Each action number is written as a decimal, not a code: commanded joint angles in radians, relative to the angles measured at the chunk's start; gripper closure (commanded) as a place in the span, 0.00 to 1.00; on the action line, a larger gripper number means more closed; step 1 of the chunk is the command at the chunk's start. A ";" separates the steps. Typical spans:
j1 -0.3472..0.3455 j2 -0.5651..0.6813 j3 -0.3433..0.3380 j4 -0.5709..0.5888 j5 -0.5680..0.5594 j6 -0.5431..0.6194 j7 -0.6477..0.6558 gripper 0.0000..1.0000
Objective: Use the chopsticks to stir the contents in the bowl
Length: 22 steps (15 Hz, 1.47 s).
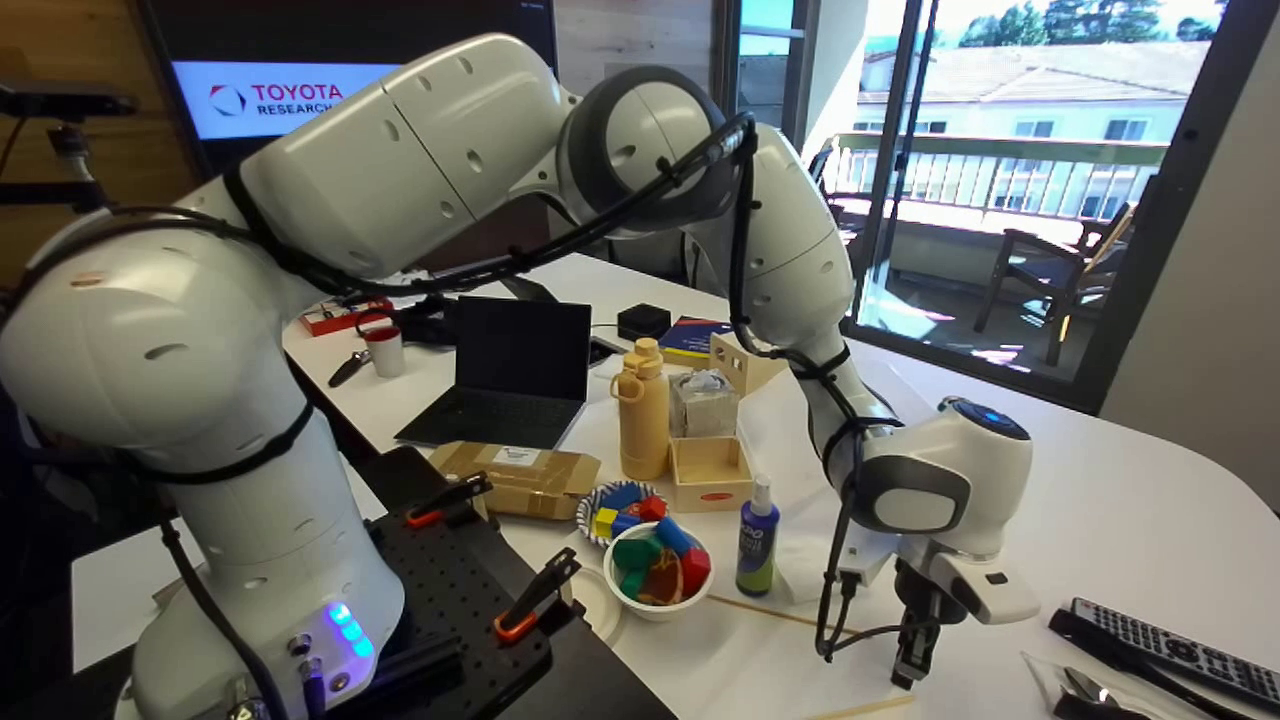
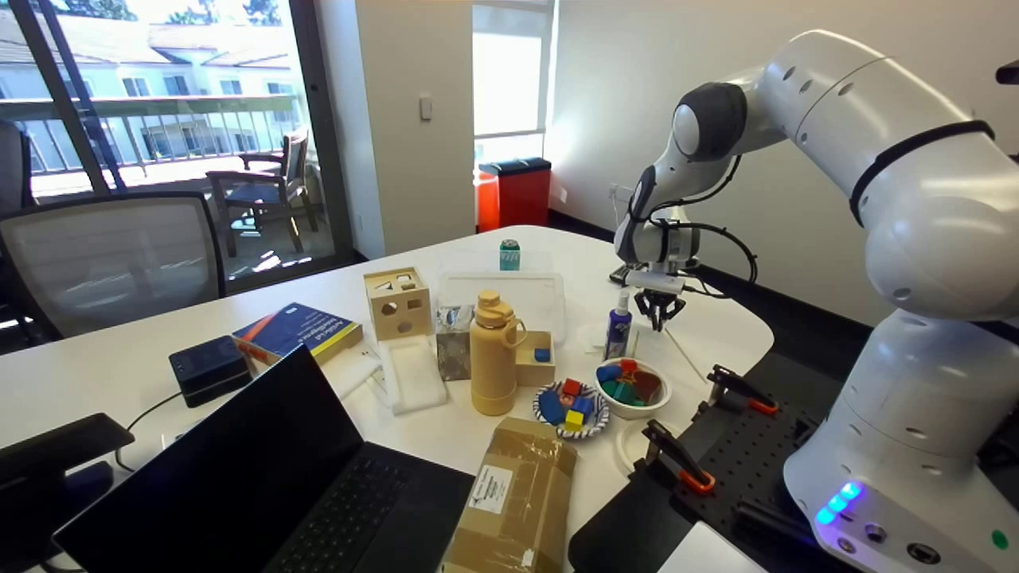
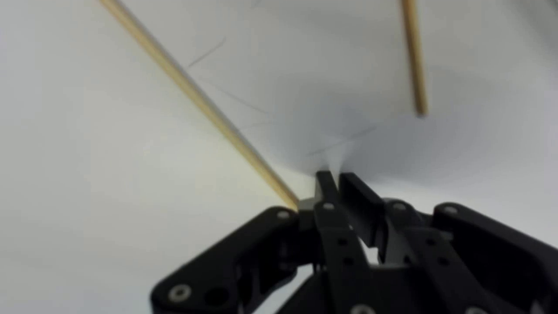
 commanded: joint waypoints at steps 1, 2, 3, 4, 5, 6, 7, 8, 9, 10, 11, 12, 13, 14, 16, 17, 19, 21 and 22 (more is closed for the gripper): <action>-0.016 0.039 0.012 0.062 -0.010 -0.049 0.017 0.59; -0.016 0.038 0.013 0.060 -0.009 -0.048 0.016 0.53; -0.017 0.036 0.014 0.061 -0.009 -0.048 0.013 0.45; -0.019 0.028 0.017 0.053 -0.006 -0.046 0.006 0.38; -0.021 0.016 0.019 0.041 -0.005 -0.046 -0.002 0.30; -0.018 0.001 0.016 0.024 -0.007 -0.047 -0.006 0.23; -0.018 -0.021 0.017 0.003 -0.008 -0.044 -0.017 0.16; -0.016 -0.045 0.019 -0.024 -0.007 -0.034 -0.031 0.08; -0.015 -0.068 0.019 -0.046 -0.006 -0.025 -0.041 0.00; -0.019 -0.098 0.024 -0.069 -0.002 -0.016 -0.057 0.00; -0.023 -0.133 0.030 -0.092 -0.001 -0.025 -0.078 0.00; -0.028 -0.174 0.034 -0.116 -0.007 -0.063 -0.104 0.00; -0.023 -0.222 0.027 -0.152 -0.017 -0.081 -0.127 0.00; -0.024 -0.267 0.025 -0.182 -0.025 -0.110 -0.156 0.00; -0.017 -0.367 0.011 -0.254 -0.041 -0.155 -0.202 0.00; -0.011 -0.413 0.002 -0.288 -0.054 -0.172 -0.214 0.00; -0.003 -0.491 -0.015 -0.341 -0.082 -0.196 -0.219 0.00; -0.001 -0.553 -0.025 -0.386 -0.114 -0.221 -0.225 0.00; -0.005 -0.581 -0.023 -0.407 -0.126 -0.233 -0.234 0.00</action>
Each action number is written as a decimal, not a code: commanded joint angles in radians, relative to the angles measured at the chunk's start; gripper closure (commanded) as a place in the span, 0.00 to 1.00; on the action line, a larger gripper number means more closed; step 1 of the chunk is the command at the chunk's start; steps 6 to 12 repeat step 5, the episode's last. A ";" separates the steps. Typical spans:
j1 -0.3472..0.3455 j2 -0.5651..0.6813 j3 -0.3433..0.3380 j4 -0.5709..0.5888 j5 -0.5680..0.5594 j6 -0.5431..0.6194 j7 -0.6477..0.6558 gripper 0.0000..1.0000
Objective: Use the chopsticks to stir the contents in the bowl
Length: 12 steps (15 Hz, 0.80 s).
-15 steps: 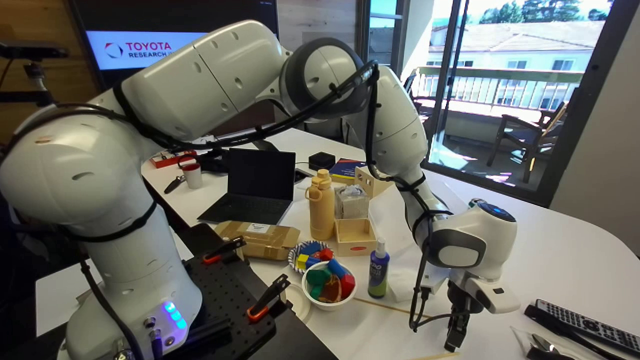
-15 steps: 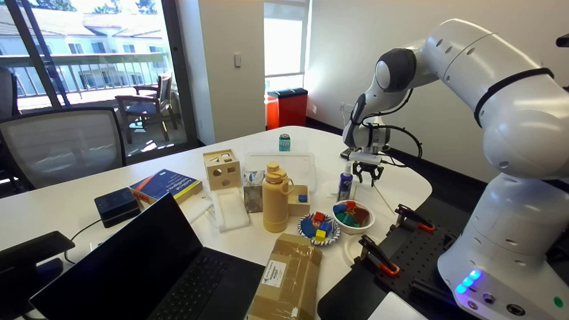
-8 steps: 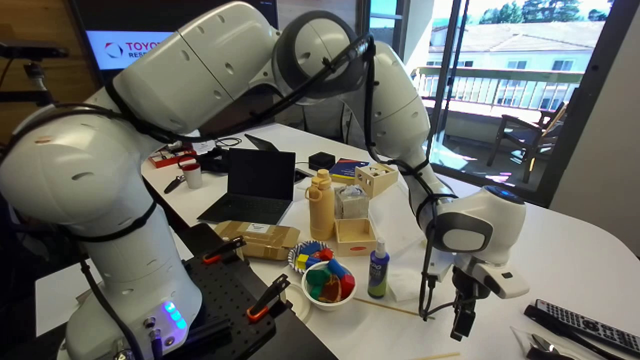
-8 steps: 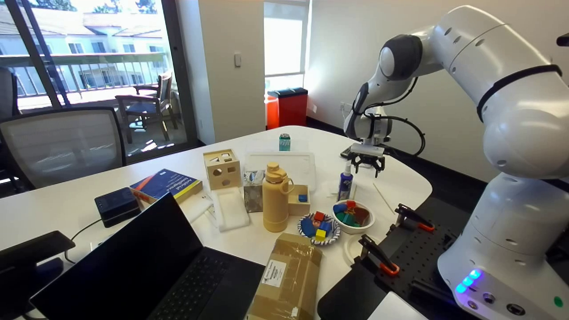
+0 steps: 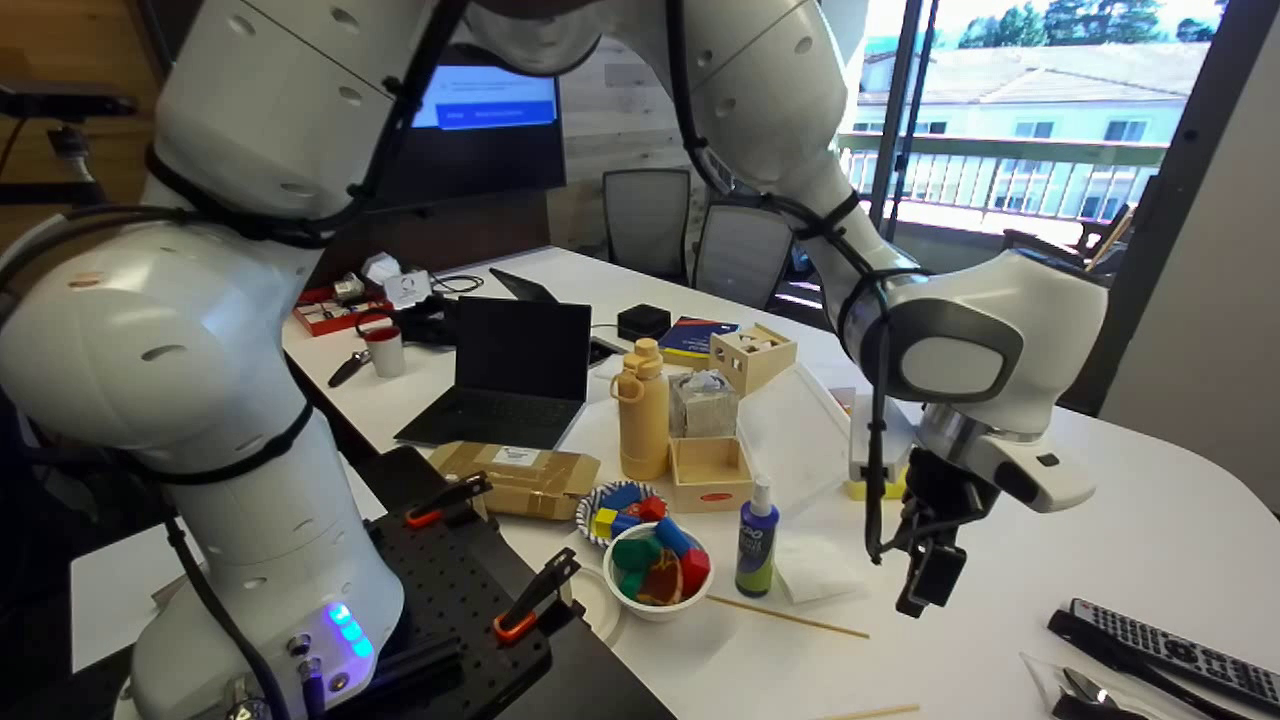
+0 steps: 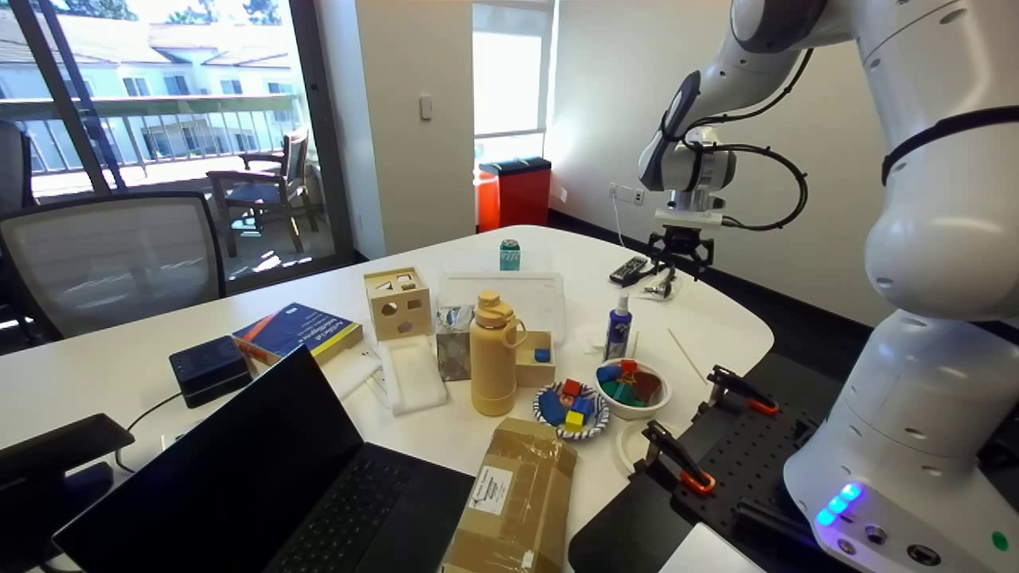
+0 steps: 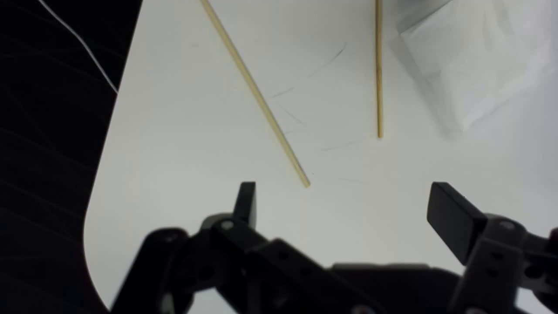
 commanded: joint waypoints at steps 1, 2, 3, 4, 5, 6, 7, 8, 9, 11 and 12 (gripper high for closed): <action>0.004 -0.144 -0.006 -0.127 -0.045 -0.047 -0.038 0.00; 0.006 -0.167 -0.009 -0.149 -0.057 -0.049 -0.041 0.00; 0.007 -0.186 -0.008 -0.169 -0.066 -0.052 -0.048 0.00; 0.008 -0.205 -0.009 -0.188 -0.076 -0.050 -0.051 0.00; 0.014 -0.218 -0.014 -0.205 -0.091 -0.046 -0.046 0.00; 0.014 -0.218 -0.014 -0.205 -0.091 -0.046 -0.046 0.00; 0.014 -0.218 -0.014 -0.205 -0.091 -0.046 -0.046 0.00; 0.014 -0.218 -0.014 -0.205 -0.091 -0.046 -0.046 0.00; 0.014 -0.218 -0.014 -0.205 -0.091 -0.046 -0.046 0.00; 0.014 -0.218 -0.014 -0.205 -0.091 -0.046 -0.046 0.00; 0.014 -0.218 -0.014 -0.205 -0.091 -0.046 -0.046 0.00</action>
